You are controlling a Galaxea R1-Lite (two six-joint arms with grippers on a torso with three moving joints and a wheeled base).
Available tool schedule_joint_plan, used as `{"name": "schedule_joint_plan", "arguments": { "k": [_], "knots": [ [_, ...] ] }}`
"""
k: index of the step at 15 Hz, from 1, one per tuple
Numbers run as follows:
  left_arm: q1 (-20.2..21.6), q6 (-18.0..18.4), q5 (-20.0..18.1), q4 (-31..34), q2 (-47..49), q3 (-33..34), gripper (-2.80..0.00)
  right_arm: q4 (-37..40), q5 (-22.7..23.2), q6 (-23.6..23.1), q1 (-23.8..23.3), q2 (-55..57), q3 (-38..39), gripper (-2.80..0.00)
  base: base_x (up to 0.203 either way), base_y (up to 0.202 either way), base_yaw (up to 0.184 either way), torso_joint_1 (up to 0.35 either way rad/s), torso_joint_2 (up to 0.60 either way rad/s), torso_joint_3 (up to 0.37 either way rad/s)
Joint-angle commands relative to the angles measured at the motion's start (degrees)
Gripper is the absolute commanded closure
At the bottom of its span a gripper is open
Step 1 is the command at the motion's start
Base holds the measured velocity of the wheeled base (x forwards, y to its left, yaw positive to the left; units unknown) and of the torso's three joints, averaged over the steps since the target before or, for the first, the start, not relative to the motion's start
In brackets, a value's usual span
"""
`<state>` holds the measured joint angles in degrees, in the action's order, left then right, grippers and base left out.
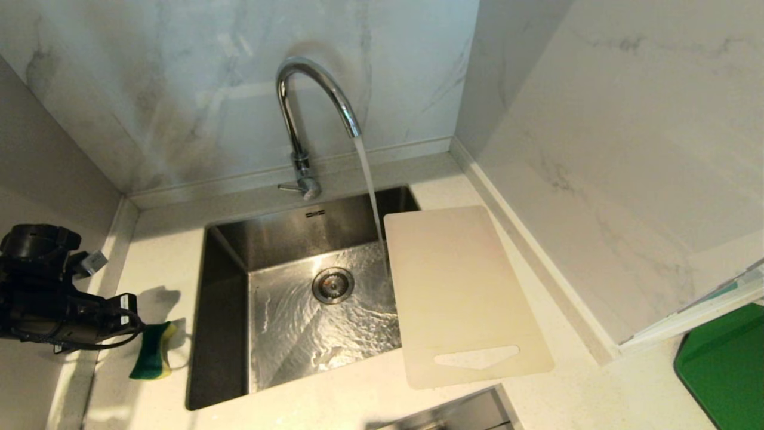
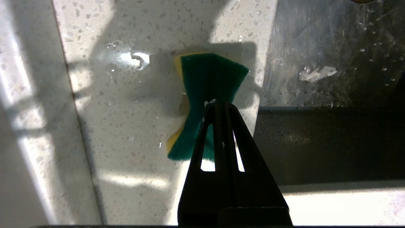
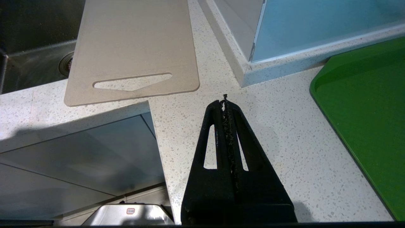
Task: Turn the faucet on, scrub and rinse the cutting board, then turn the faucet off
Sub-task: Pick up the cleaning cloth
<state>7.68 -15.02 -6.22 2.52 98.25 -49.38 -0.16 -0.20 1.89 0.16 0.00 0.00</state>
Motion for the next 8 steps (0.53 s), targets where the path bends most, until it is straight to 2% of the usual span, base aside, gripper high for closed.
{"name": "schedule_joint_plan", "arguments": {
  "k": [1, 2, 8],
  "knots": [
    [0.05, -0.10, -0.02, -0.67, 2.72, 0.34, 0.00, -0.02, 0.03, 0.04, 0.02, 0.09, 0.09, 0.00, 0.000, 0.000, 0.000, 0.000, 0.00, 0.000],
    [0.14, -0.14, 0.17, -0.68, 3.03, 0.43, -2.80, -0.02, 0.03, 0.04, 0.02, 0.09, 0.01, 0.00, 0.000, 0.000, 0.000, 0.000, 0.00, 0.000],
    [0.19, -0.19, -0.02, -0.76, 4.10, 0.34, -2.80, -0.02, 0.03, 0.04, 0.02, 0.09, 0.09, 0.00, 0.000, 0.000, 0.000, 0.000, 0.00, 0.000]
  ]
}}
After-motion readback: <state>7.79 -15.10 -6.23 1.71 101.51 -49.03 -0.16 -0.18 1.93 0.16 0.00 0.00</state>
